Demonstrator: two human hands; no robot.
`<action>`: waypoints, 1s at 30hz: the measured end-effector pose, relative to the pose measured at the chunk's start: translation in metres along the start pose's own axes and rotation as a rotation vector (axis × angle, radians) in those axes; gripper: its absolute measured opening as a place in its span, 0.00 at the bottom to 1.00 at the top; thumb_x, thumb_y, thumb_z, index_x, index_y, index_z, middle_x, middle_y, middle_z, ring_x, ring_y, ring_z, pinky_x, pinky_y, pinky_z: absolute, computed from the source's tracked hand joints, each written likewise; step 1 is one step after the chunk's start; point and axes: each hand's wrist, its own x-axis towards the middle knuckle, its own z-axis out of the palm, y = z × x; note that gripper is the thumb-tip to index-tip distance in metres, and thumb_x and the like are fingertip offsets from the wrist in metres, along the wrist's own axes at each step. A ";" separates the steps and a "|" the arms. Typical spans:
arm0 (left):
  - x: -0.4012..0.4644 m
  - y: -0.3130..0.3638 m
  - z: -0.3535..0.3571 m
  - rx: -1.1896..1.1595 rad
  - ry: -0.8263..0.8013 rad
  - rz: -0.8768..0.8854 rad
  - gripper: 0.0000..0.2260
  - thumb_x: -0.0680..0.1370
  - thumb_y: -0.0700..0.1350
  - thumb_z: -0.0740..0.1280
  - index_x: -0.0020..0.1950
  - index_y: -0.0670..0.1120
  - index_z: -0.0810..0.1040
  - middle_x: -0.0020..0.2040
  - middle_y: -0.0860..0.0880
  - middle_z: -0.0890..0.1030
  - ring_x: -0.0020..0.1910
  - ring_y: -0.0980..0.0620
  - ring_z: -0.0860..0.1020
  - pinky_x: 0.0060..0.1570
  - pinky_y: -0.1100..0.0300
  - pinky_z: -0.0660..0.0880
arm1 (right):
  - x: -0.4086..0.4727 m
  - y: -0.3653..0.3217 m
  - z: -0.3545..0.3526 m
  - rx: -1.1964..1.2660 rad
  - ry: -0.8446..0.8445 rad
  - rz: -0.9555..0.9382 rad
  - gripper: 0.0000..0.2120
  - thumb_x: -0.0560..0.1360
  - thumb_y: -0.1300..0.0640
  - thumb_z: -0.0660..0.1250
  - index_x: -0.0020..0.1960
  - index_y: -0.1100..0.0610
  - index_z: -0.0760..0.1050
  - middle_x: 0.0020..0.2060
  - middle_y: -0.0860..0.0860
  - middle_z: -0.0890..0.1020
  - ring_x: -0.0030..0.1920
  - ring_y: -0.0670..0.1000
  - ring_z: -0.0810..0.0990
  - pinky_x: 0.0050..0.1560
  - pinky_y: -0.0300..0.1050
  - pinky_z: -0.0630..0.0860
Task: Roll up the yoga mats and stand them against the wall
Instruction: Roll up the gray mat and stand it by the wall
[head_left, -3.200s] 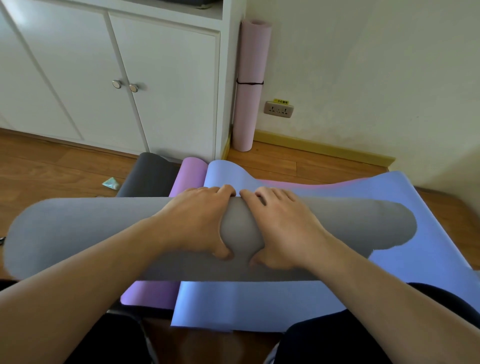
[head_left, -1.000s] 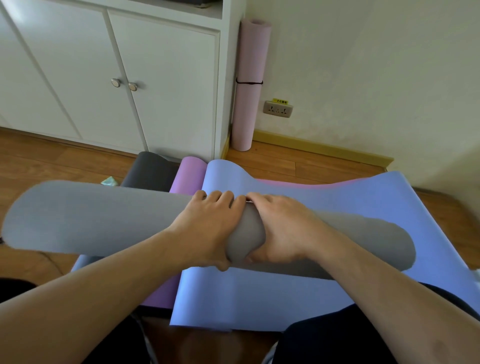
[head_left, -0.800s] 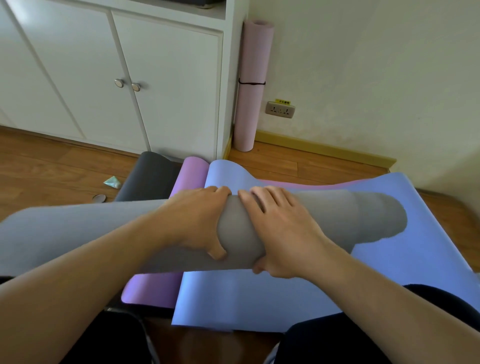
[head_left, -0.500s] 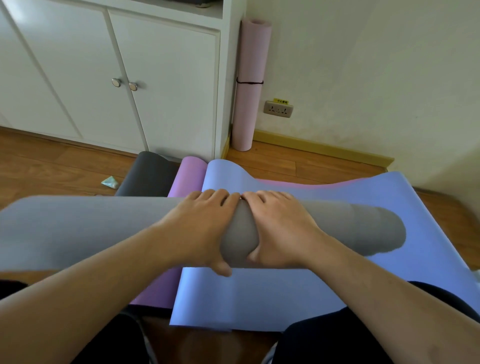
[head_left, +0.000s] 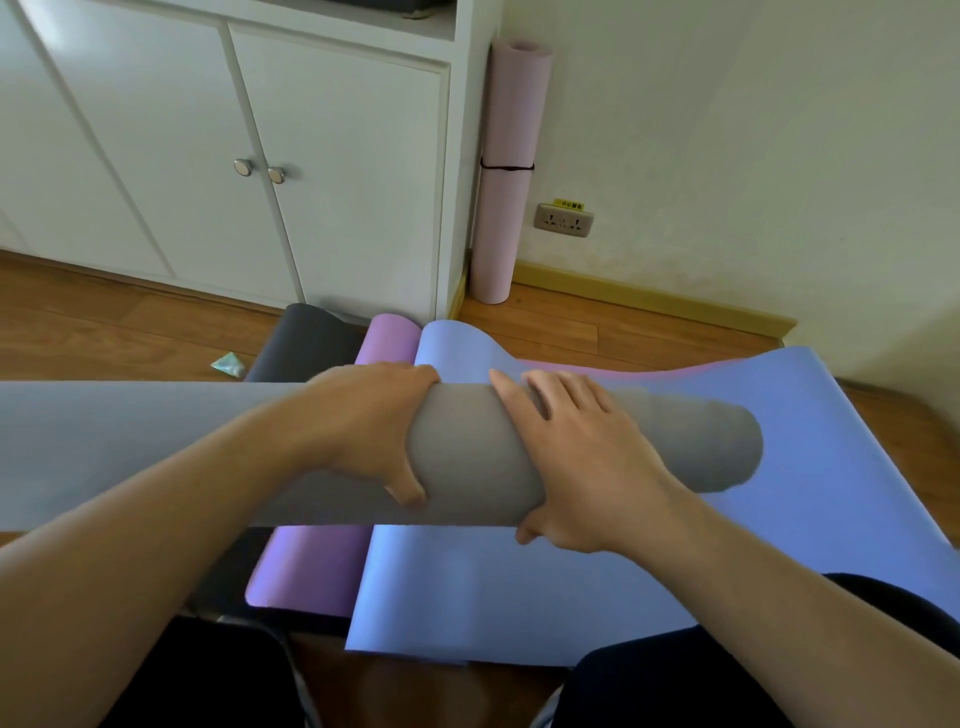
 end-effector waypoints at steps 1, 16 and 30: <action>-0.002 -0.006 -0.005 -0.021 -0.035 -0.013 0.41 0.55 0.71 0.78 0.63 0.61 0.68 0.54 0.59 0.76 0.51 0.56 0.77 0.51 0.53 0.79 | 0.001 -0.003 0.003 -0.017 0.030 0.004 0.71 0.60 0.30 0.81 0.85 0.51 0.38 0.77 0.57 0.60 0.77 0.61 0.61 0.80 0.56 0.58; -0.003 0.064 0.045 0.304 0.395 0.185 0.68 0.56 0.72 0.80 0.83 0.38 0.53 0.78 0.39 0.64 0.77 0.38 0.63 0.80 0.41 0.57 | 0.012 -0.004 -0.014 0.329 -0.109 0.210 0.44 0.56 0.28 0.78 0.63 0.48 0.67 0.49 0.45 0.82 0.48 0.52 0.82 0.44 0.48 0.77; -0.037 0.066 0.018 0.129 0.675 0.284 0.66 0.55 0.63 0.85 0.83 0.41 0.57 0.78 0.41 0.66 0.78 0.39 0.66 0.78 0.35 0.63 | 0.012 0.029 -0.092 1.220 -0.442 0.425 0.23 0.73 0.45 0.78 0.62 0.58 0.84 0.52 0.56 0.89 0.55 0.57 0.88 0.66 0.58 0.81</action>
